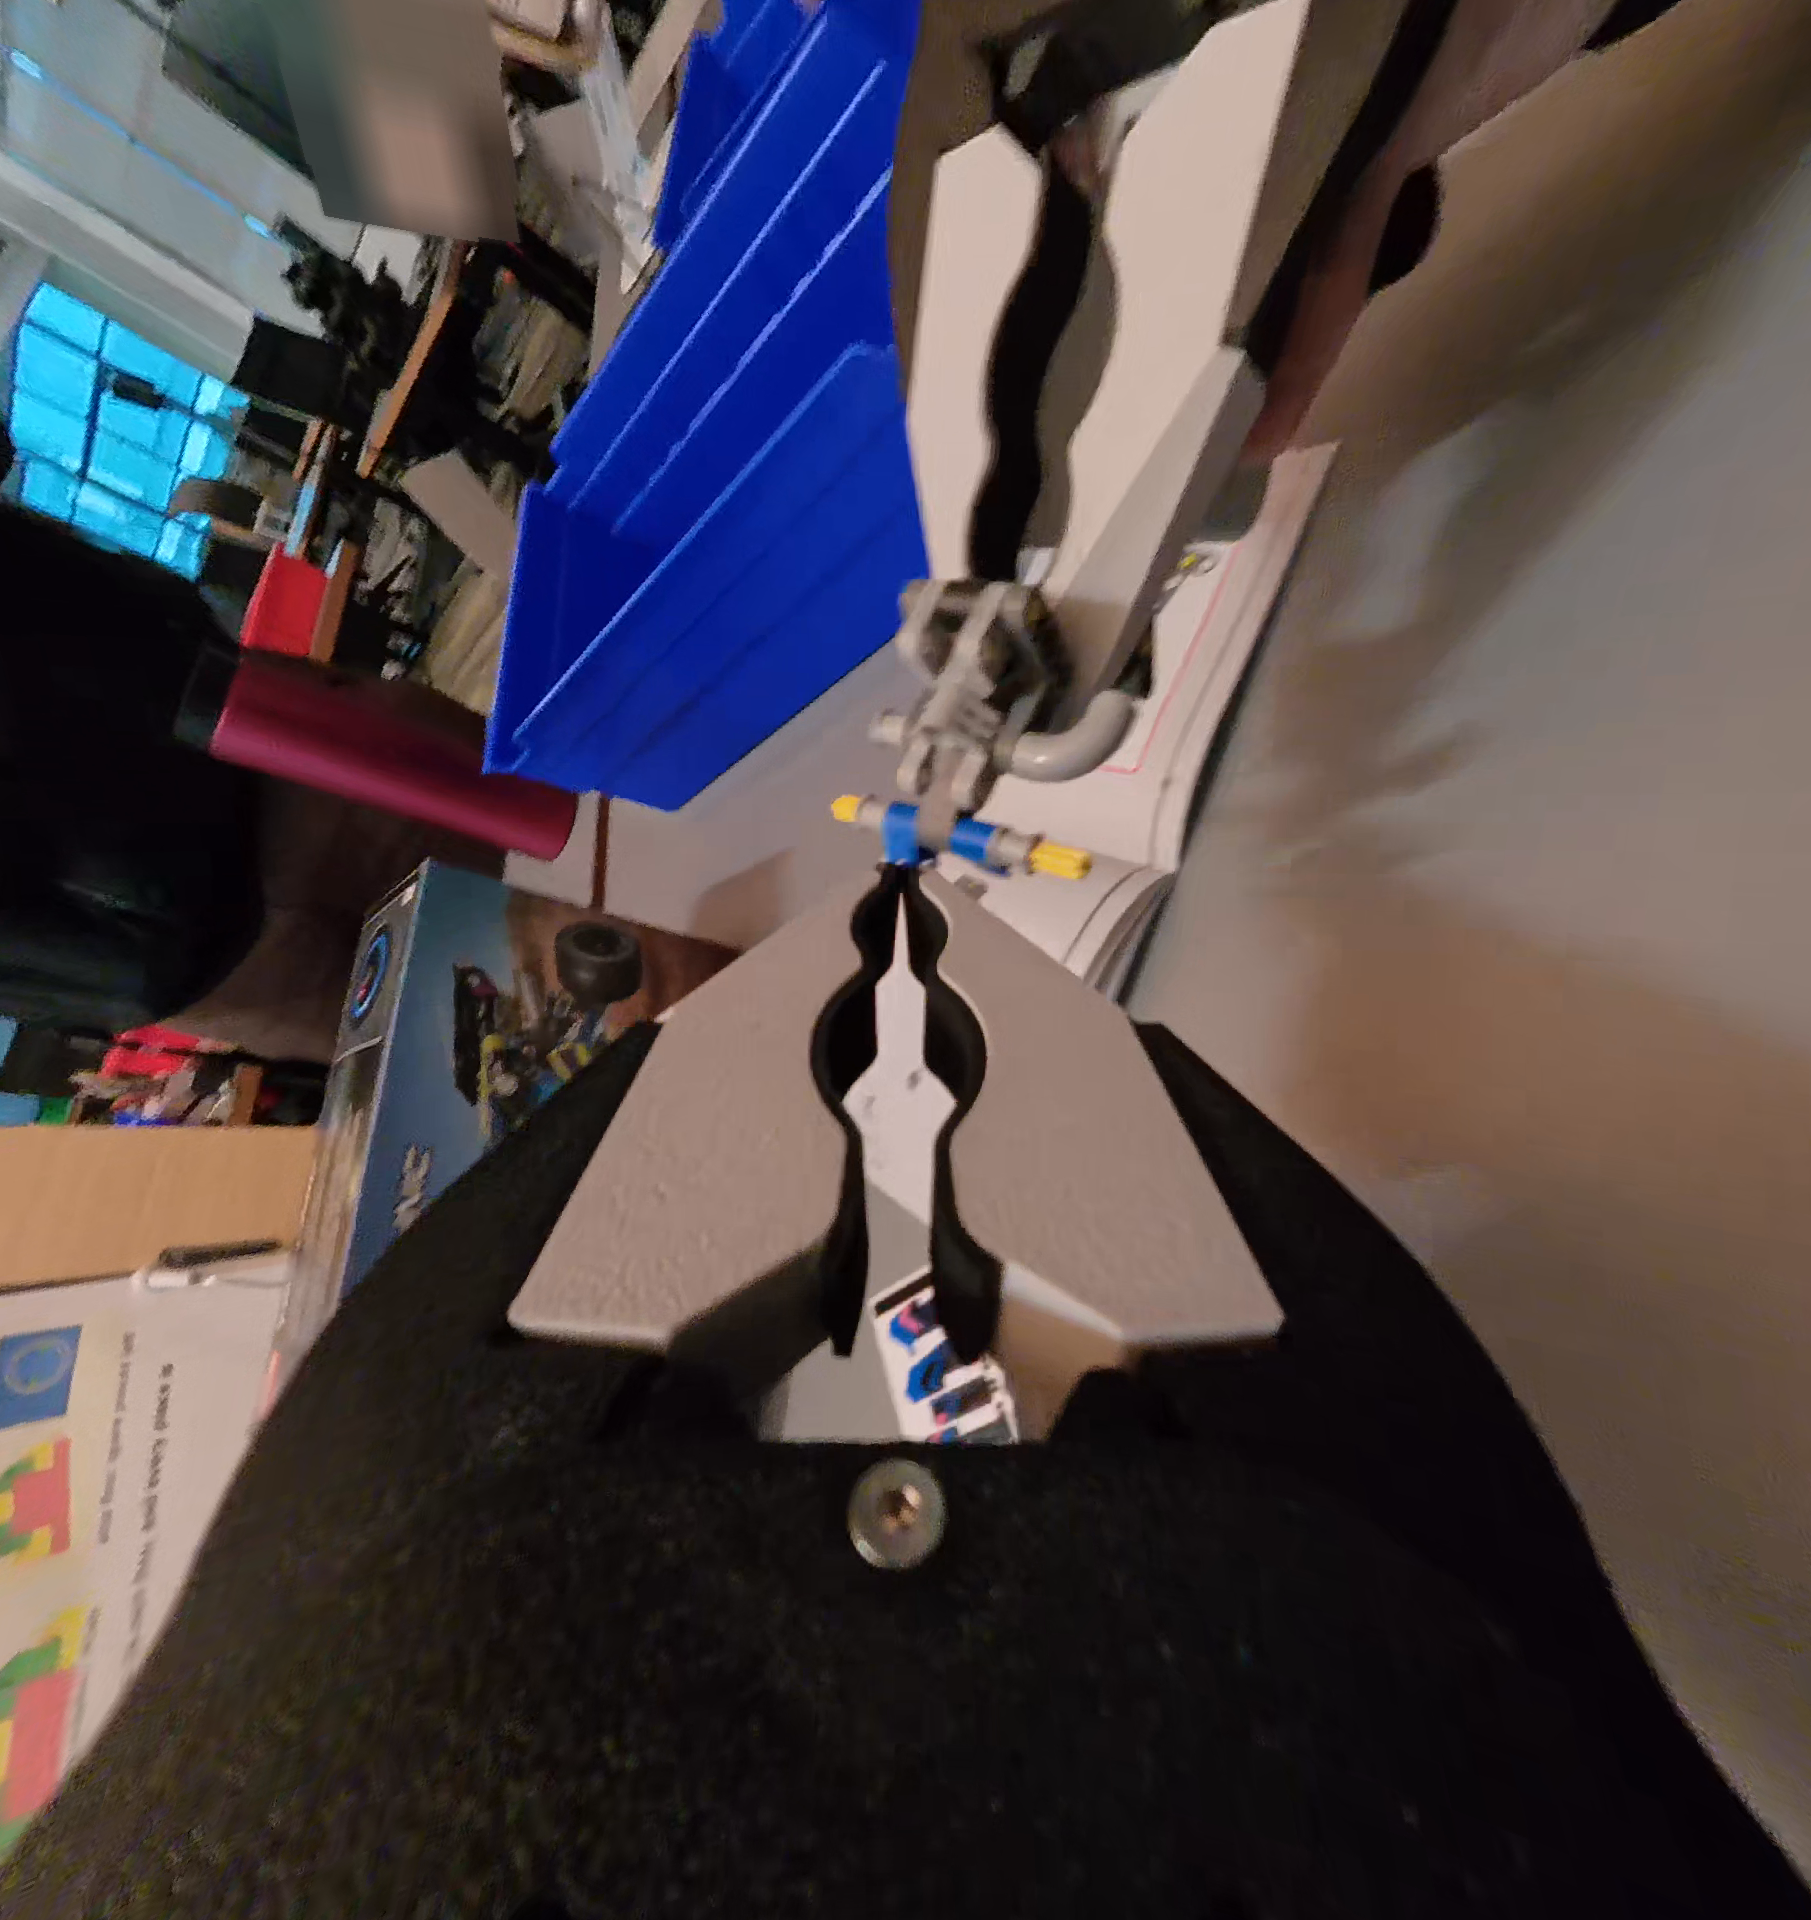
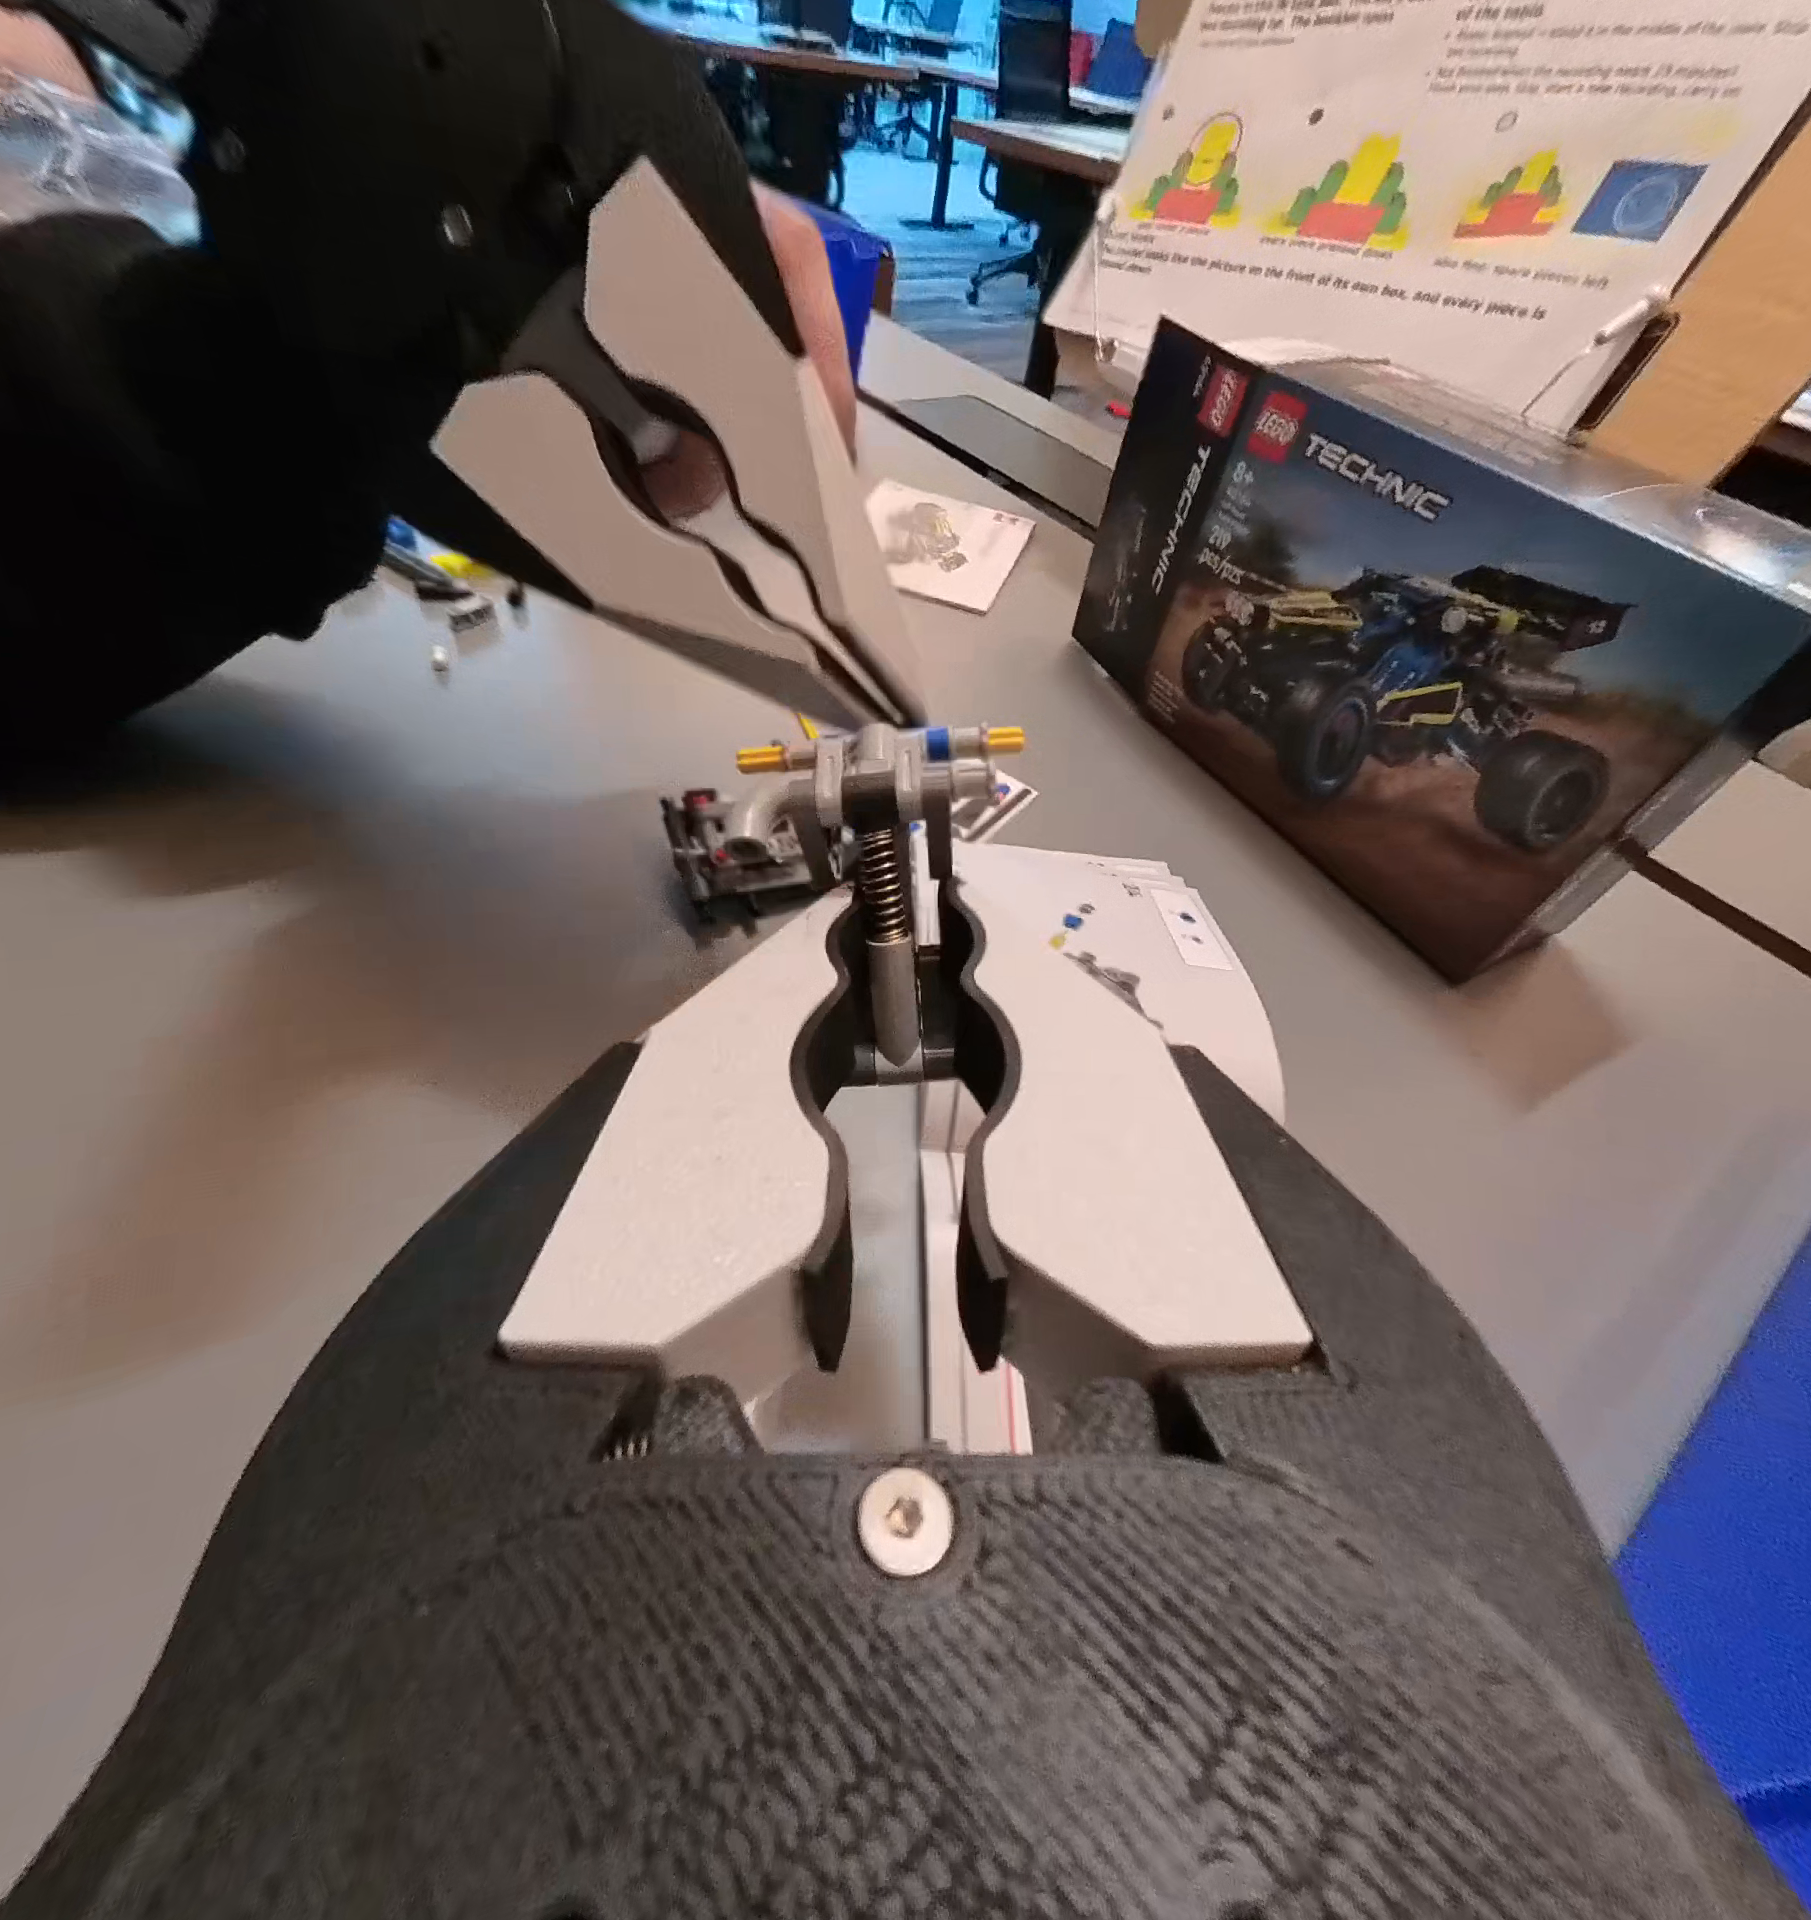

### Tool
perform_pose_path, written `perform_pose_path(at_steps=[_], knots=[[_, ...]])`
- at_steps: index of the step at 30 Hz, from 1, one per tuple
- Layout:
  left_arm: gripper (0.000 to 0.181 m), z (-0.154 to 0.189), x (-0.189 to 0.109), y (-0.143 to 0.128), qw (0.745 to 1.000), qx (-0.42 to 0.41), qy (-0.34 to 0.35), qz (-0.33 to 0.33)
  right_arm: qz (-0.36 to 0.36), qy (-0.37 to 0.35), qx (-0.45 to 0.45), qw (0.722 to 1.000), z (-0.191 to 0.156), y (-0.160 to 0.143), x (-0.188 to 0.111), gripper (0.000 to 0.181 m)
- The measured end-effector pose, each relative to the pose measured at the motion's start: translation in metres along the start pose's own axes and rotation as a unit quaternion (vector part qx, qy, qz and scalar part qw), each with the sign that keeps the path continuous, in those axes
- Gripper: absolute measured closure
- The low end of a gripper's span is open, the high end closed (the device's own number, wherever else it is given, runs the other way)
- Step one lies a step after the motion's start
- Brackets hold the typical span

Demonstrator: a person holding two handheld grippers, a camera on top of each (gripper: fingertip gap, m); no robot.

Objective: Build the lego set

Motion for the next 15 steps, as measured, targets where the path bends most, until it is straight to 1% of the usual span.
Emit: perform_pose_path(at_steps=[3,9,13,15], knots=[[0.181,0.012,0.002,0.001,1.000,0.008,-0.010,-0.007,0.026,0.017,0.010,0.999,-0.009,0.004,-0.003,0.171],[0.181,0.023,-0.004,-0.002,1.000,-0.016,0.010,-0.002,0.014,0.012,0.011,1.000,-0.015,-0.004,-0.007,0.171],[0.181,0.033,-0.003,-0.004,1.000,-0.018,0.001,-0.003,0.010,0.017,0.028,0.999,-0.018,-0.011,-0.007,0.171],[0.181,0.038,0.000,-0.002,1.000,-0.020,-0.003,0.004,0.016,0.034,0.047,0.998,-0.019,-0.012,-0.006,0.171]])
Point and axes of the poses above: each gripper's, where its closed fingertips meet, x out along the fingers, y out of its top, z = x × y across the jaws, the point moved 8 cm from there along -x, back along the fingers, and after that the axes turned 4 degrees about -z, right-handed, at the moved point
